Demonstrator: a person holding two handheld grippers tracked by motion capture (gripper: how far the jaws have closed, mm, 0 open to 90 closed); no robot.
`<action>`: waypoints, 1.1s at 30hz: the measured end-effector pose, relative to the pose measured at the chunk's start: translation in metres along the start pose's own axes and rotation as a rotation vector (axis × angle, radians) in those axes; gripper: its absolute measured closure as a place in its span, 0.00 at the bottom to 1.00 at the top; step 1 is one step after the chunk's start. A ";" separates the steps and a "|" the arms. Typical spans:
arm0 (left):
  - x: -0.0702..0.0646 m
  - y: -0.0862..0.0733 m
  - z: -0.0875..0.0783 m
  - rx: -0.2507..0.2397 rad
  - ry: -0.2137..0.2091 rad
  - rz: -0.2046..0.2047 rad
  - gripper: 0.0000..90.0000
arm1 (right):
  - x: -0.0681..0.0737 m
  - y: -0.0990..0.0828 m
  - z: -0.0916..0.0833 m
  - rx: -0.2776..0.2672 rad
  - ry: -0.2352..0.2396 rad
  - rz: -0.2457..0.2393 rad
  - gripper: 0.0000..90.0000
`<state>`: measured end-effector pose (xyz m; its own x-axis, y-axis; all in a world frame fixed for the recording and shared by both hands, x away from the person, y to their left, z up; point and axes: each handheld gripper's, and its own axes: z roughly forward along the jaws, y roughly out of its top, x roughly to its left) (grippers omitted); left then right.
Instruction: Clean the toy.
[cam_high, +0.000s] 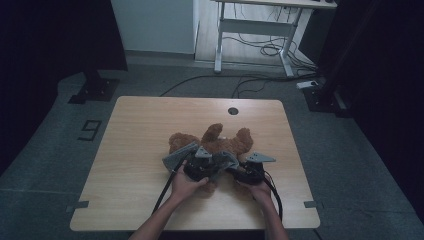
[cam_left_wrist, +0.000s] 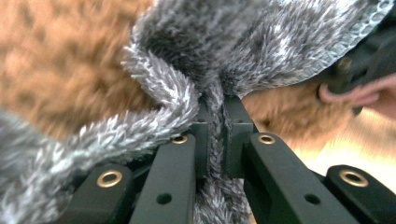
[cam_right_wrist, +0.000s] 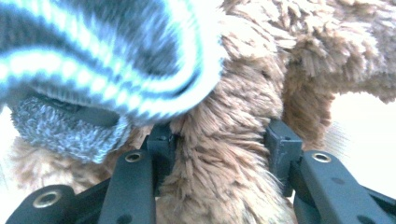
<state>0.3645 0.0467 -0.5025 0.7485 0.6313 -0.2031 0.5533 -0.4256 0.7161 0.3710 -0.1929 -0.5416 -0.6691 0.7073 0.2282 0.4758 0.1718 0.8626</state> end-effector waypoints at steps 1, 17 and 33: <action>0.002 -0.003 -0.001 0.003 0.002 -0.006 0.93 | -0.001 0.000 0.000 -0.002 0.007 -0.002 0.62; 0.004 -0.006 -0.028 -0.055 0.047 -0.013 0.93 | -0.004 -0.003 -0.001 0.005 0.044 -0.010 0.63; 0.009 0.079 -0.008 -0.083 0.091 0.005 0.93 | -0.002 -0.004 -0.001 0.005 0.043 -0.013 0.64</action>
<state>0.4122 0.0235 -0.4424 0.7125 0.6874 -0.1407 0.5150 -0.3761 0.7703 0.3704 -0.1958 -0.5450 -0.6989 0.6751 0.2360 0.4695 0.1842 0.8635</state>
